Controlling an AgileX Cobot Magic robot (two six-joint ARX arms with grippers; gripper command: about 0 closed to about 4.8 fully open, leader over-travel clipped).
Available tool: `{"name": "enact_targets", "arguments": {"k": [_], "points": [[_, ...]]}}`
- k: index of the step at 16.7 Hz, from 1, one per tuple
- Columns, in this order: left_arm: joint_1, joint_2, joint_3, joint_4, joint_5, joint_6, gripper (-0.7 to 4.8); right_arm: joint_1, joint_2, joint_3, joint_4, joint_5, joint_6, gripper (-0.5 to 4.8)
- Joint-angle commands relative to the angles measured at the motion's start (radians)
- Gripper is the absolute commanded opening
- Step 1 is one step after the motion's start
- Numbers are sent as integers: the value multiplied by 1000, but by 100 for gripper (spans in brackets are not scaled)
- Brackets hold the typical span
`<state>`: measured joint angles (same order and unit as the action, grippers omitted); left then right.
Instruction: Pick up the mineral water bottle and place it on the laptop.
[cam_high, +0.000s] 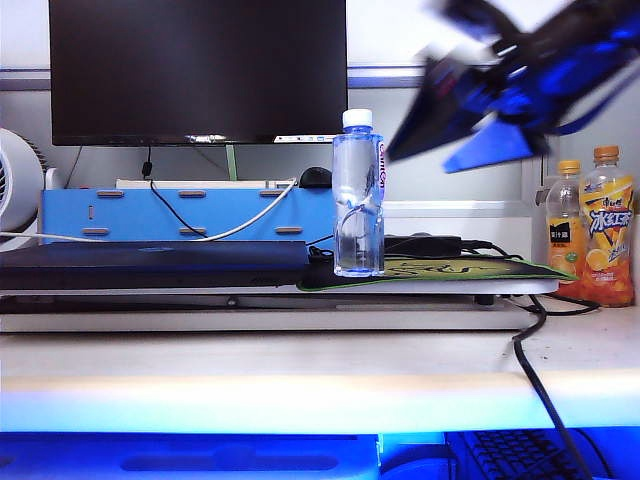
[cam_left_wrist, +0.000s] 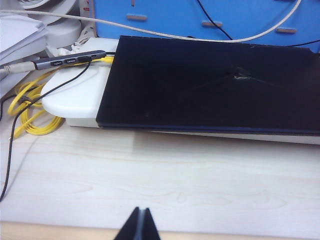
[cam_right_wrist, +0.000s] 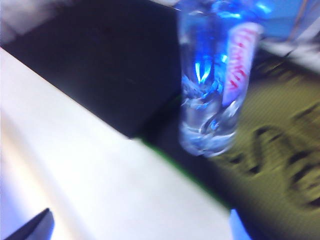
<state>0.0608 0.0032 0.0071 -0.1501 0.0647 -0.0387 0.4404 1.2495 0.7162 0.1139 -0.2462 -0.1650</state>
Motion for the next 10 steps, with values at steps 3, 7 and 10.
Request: {"name": "enact_targets", "arguments": {"k": [3,7,10], "points": [[0,-2,0,1,3,1,-2,58,65,4,254,326,-48,479],[0,-2,0,1,3,1,-2,59,171,17,314,289,-44,479],[0,-2,0,1,3,1,-2,59,252,67,333,289,-45,479]]}}
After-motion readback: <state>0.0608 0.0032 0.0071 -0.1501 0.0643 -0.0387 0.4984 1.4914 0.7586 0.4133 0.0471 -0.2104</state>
